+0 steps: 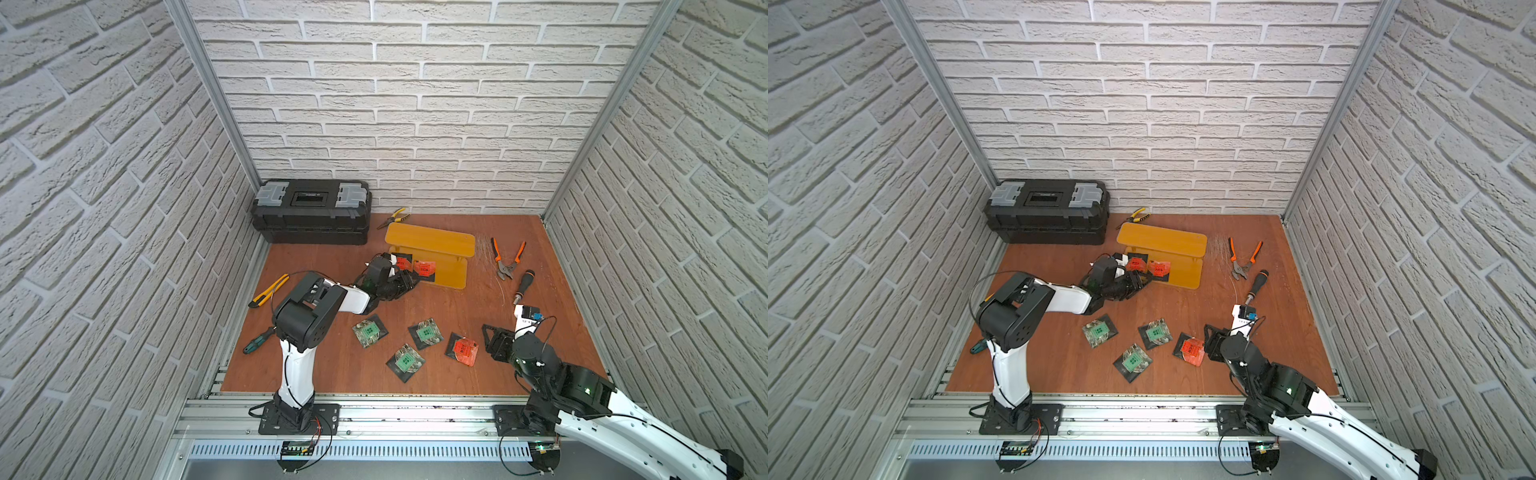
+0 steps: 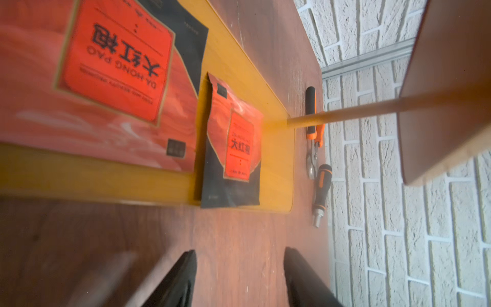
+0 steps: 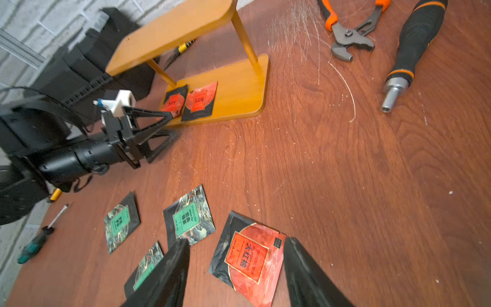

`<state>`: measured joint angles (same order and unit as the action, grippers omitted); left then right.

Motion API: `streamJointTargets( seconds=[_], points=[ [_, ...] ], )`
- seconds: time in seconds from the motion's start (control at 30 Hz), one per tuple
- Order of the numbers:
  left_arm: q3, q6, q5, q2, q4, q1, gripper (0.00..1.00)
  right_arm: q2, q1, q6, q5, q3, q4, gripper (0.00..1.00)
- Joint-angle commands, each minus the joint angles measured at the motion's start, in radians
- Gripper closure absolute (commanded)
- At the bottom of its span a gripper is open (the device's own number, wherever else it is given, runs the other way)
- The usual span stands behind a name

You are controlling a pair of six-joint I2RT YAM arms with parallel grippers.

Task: Place the tea bags on the shelf by color
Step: Place the tea bag on the shelf, then move the tea bag to the center of the board.

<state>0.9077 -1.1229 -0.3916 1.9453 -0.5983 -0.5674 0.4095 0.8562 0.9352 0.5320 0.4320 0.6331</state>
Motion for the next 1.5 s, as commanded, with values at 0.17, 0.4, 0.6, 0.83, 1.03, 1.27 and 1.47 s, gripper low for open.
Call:
streamJointTargets(
  seconds=[0.17,0.4,0.6,0.83,1.03,1.27,1.47],
  points=[
    [-0.138,0.063,0.005,-0.189,0.014,-0.006,0.20,0.206,-0.005,0.000,-0.133,0.028,-0.052,0.39],
    [-0.235,0.140,0.018,-0.344,0.095,-0.024,0.02,0.318,-0.006,0.074,-0.231,0.014,-0.061,0.38],
    [-0.287,0.214,0.045,-0.468,0.176,-0.041,0.02,0.374,-0.015,0.131,-0.282,-0.006,-0.053,0.35],
    [-0.288,0.283,0.048,-0.560,0.251,-0.094,0.02,0.439,-0.041,0.167,-0.349,-0.042,-0.101,0.33],
    [-0.265,0.331,0.054,-0.588,0.299,-0.156,0.01,0.454,-0.072,0.175,-0.383,-0.068,-0.142,0.33],
    [-0.253,0.342,0.068,-0.568,0.300,-0.212,0.02,0.481,-0.100,0.168,-0.423,-0.089,-0.189,0.34],
    [-0.252,0.344,0.078,-0.542,0.278,-0.251,0.01,0.522,-0.118,0.151,-0.437,-0.089,-0.232,0.34]
  ],
)
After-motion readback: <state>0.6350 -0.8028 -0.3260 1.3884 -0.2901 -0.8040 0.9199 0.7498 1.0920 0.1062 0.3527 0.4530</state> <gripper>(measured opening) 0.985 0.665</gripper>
